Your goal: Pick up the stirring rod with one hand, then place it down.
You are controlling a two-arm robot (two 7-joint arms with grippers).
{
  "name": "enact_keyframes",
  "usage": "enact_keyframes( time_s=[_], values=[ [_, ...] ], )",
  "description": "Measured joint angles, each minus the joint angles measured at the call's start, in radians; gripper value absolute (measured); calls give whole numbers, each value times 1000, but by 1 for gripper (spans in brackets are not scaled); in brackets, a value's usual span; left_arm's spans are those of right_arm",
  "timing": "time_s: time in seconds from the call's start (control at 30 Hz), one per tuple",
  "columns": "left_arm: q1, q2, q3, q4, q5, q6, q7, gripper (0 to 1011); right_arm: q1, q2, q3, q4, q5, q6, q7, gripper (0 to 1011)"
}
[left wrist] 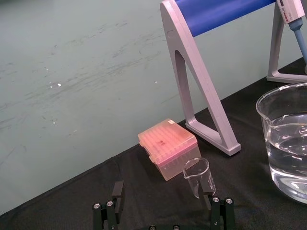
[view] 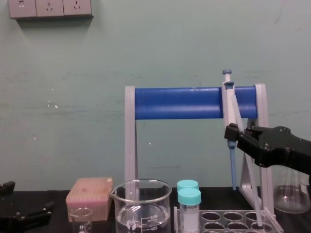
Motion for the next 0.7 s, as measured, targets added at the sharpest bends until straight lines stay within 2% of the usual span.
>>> enact_keyframes(
  time_s=[0.33,0.7],
  values=[
    [0,0,0,0,0,0,0,1000,15,0,-19,39,-7,-4,10,71],
    [0,0,0,0,0,0,0,1000,47,-11,-40,122,-33,-24,30,71]
  ],
)
